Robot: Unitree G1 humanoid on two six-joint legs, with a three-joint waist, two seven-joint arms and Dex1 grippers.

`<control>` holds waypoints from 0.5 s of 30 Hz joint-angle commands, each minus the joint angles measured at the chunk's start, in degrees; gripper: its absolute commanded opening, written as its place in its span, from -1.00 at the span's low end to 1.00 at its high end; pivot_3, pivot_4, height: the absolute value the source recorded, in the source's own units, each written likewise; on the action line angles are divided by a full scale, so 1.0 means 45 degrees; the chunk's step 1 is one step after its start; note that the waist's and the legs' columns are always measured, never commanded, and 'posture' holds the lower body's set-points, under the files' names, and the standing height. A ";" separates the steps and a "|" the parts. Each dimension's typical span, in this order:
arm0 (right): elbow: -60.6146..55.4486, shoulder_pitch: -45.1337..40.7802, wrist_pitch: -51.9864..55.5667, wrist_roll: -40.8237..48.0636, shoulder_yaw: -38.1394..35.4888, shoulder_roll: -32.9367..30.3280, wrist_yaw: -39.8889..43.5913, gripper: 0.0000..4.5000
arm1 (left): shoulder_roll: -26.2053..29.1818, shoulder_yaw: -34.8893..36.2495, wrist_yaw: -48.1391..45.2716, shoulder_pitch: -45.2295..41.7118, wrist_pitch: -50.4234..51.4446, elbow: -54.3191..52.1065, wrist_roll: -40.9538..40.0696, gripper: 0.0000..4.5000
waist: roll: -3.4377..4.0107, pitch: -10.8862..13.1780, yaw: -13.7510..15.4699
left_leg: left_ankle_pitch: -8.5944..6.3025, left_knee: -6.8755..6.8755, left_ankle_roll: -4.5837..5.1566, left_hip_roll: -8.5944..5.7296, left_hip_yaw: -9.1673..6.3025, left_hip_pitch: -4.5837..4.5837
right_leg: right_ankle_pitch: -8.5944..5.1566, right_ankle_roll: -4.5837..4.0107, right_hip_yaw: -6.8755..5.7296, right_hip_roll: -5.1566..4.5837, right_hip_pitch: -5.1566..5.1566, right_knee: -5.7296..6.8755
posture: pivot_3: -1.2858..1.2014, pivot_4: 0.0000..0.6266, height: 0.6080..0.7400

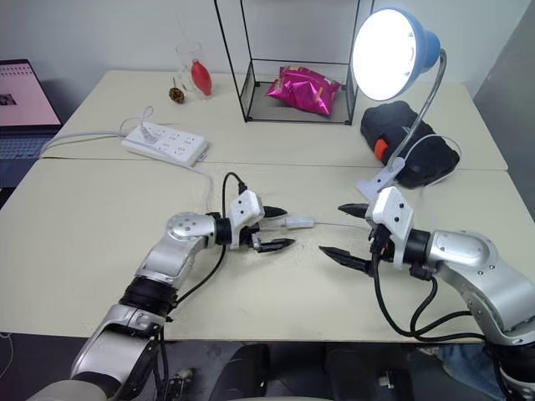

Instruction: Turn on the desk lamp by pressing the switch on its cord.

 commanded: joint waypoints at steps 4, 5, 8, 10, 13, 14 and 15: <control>0.2121 -0.0579 -0.2289 -0.1155 -0.0775 -0.0166 0.1329 1.00 | 0.2330 0.1997 0.0332 0.1718 0.2262 -0.4425 -0.1053 0.78 | 0.0003 0.0001 -0.0038 | 0.0000 -0.0001 0.0000 0.0000 0.0007 0.0011 | -0.0002 0.0003 0.0004 -0.0009 0.0007 0.0001 | 0.03 -0.52 1.00; 0.2407 -0.0528 -0.2565 -0.1233 -0.0899 -0.0235 0.1595 1.00 | 0.2546 0.2322 0.0431 0.1986 0.2502 -0.4767 -0.1208 0.78 | 0.0003 0.0001 -0.0026 | 0.0000 0.0002 -0.0001 -0.0002 0.0006 0.0013 | -0.0003 0.0003 0.0003 -0.0012 0.0012 0.0001 | 0.03 -0.52 1.00; 0.3047 -0.0449 -0.3114 -0.1331 -0.1202 -0.0438 0.2268 1.00 | 0.3093 0.3117 0.0542 0.2696 0.3215 -0.5708 -0.1802 0.78 | 0.0001 0.0002 0.0039 | 0.0000 0.0007 0.0000 -0.0003 0.0006 0.0010 | -0.0002 0.0002 0.0000 -0.0015 0.0014 -0.0002 | 0.03 -0.52 1.00; 0.3307 -0.0451 -0.3319 -0.1316 -0.1365 -0.0564 0.2602 1.00 | 0.3317 0.3536 0.0637 0.3126 0.3690 -0.6306 -0.2250 0.78 | 0.0001 0.0002 0.0054 | 0.0000 0.0012 -0.0001 -0.0002 0.0006 0.0007 | -0.0002 0.0002 -0.0002 -0.0017 0.0016 -0.0003 | 0.03 -0.52 1.00; 0.3448 -0.0560 -0.3355 -0.1242 -0.1496 -0.0616 0.2945 1.00 | 0.3541 0.3938 0.0711 0.3603 0.4378 -0.7020 -0.2873 0.78 | 0.0001 0.0002 0.0049 | 0.0000 0.0015 -0.0001 -0.0004 0.0009 0.0010 | -0.0002 0.0002 0.0000 -0.0026 0.0020 -0.0003 | 0.03 -0.52 1.00; 0.3467 -0.0618 -0.3376 -0.1245 -0.1466 -0.0615 0.3071 1.00 | 0.3642 0.3956 0.0695 0.3686 0.4378 -0.7089 -0.2885 0.78 | 0.0001 0.0002 0.0044 | 0.0000 0.0019 -0.0001 -0.0004 0.0009 0.0010 | -0.0002 0.0002 -0.0001 -0.0026 0.0021 -0.0003 | 0.03 -0.52 1.00; 0.3475 -0.0664 -0.3407 -0.1263 -0.1421 -0.0612 0.3201 1.00 | 0.3698 0.3970 0.0725 0.3754 0.4426 -0.7158 -0.2923 0.78 | 0.0001 0.0002 0.0044 | 0.0000 0.0025 -0.0001 -0.0002 0.0008 0.0010 | -0.0002 0.0002 -0.0001 -0.0023 0.0021 -0.0003 | 0.03 -0.52 1.00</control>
